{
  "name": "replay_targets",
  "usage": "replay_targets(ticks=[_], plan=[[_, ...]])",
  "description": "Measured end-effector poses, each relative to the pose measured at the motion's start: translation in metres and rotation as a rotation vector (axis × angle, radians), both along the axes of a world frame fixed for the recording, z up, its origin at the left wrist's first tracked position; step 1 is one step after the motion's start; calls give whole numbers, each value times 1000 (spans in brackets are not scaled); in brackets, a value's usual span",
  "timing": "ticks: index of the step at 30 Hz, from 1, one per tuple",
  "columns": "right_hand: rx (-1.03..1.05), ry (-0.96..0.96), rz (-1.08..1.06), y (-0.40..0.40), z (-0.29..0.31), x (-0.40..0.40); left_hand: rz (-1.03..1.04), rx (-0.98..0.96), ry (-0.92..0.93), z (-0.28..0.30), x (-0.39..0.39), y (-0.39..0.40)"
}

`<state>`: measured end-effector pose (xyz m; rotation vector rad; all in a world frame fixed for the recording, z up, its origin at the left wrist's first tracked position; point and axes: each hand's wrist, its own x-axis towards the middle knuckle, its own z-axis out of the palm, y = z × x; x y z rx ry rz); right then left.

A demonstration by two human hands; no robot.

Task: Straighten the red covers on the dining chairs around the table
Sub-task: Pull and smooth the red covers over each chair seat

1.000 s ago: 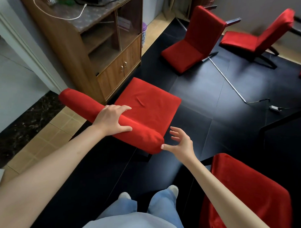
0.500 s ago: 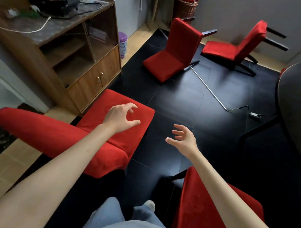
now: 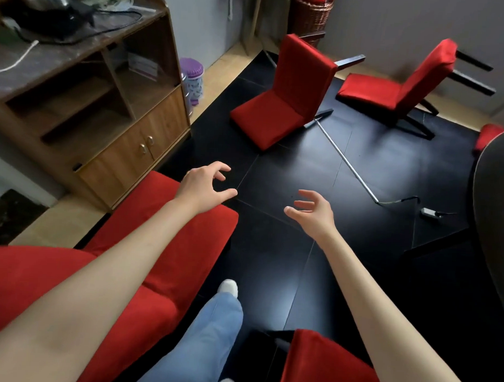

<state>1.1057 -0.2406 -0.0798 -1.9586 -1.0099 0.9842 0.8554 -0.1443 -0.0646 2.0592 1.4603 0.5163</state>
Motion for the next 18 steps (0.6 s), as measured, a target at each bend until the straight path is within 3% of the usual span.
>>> replay_targets(ticks=[18], plan=[[-62,-32,-43,264,11,178,-36,-46,-36,-13,184,273]])
